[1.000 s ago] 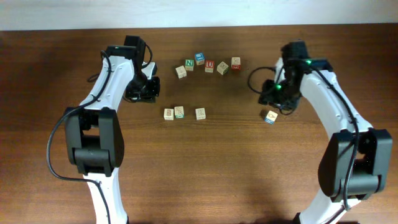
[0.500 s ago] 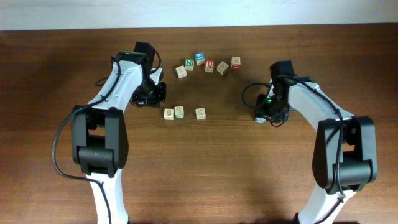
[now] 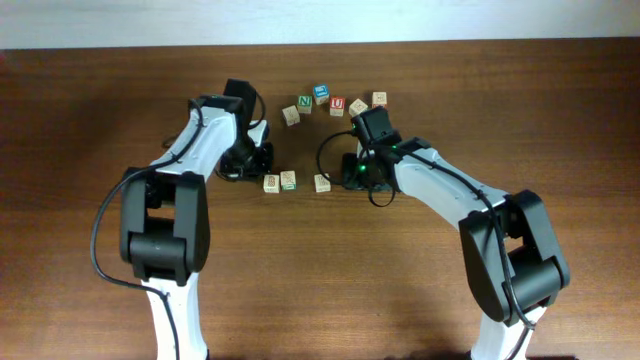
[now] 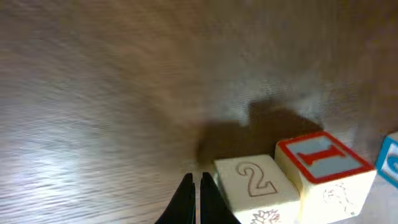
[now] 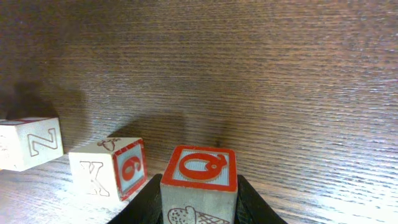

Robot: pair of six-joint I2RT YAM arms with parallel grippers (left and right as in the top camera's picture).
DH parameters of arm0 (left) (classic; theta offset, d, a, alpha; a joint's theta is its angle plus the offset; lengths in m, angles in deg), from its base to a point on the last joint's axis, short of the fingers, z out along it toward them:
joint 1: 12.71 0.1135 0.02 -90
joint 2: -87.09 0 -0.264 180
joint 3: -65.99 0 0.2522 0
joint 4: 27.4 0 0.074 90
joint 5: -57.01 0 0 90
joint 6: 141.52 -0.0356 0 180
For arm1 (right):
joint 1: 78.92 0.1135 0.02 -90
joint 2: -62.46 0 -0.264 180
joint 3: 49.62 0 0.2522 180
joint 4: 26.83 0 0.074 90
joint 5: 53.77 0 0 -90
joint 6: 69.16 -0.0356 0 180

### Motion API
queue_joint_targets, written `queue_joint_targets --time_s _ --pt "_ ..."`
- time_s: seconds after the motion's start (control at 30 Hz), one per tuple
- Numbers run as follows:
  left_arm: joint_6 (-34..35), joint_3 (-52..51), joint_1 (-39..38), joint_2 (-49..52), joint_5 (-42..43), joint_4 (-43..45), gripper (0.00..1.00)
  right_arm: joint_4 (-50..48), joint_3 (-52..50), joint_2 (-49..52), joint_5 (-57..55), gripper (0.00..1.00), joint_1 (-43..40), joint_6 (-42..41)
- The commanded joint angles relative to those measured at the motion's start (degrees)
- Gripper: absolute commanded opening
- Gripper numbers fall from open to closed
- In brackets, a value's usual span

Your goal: Rotate 4 blocks

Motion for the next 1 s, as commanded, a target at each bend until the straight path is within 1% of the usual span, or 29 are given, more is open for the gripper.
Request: queue_joint_targets --time_s 0.0,0.1,0.3,0.4,0.53,0.63,0.67,0.7,0.73,0.83,0.9,0.97 --pt "1.2 -2.5 -2.2 0.4 2.6 1.5 0.02 -0.2 -0.1 0.7 -1.9 0.29 0.1 -0.5" --pt "2.9 -2.5 -4.7 0.4 2.8 3.0 0.00 -0.2 -0.1 0.7 -1.9 0.29 0.1 -0.5" --pt "4.8 -2.5 -10.5 0.4 2.8 6.6 0.00 0.3 -0.1 0.8 -2.0 0.29 0.1 -0.2" --pt "4.8 -2.5 -11.8 0.4 2.8 7.2 0.00 1.6 -0.1 0.8 -2.0 0.29 0.1 -0.2" --pt "4.8 -2.5 -11.8 0.4 0.9 7.3 0.02 2.7 -0.1 0.8 -1.9 0.30 -0.1 2.8" --pt "4.8 -2.5 -11.8 0.4 0.9 7.1 0.02 2.9 -0.1 0.8 -1.9 0.44 -0.1 3.0" --pt "4.8 -2.5 -11.8 0.4 0.9 7.1 0.02 2.9 -0.1 0.8 -1.9 0.47 -0.1 3.0" --pt "4.9 -2.5 -11.8 0.4 0.9 7.1 0.02 2.8 -0.1 0.8 -1.7 0.52 -0.1 3.0" --pt "5.3 -2.5 -11.8 0.4 0.9 7.1 0.02 2.8 0.0 0.8 -1.5 0.52 -0.1 2.9" --pt "5.6 -2.5 -11.8 0.4 0.8 7.1 0.01 5.9 4.2 0.1 -1.6 0.51 -0.6 2.7" --pt "5.6 -2.5 -11.8 0.4 0.8 7.1 0.01 9.9 7.7 -0.3 -1.5 0.43 -1.6 2.5" --pt "5.6 -2.5 -11.8 0.4 0.8 7.1 0.01 11.0 7.9 -0.3 -1.7 0.34 -2.4 1.2"
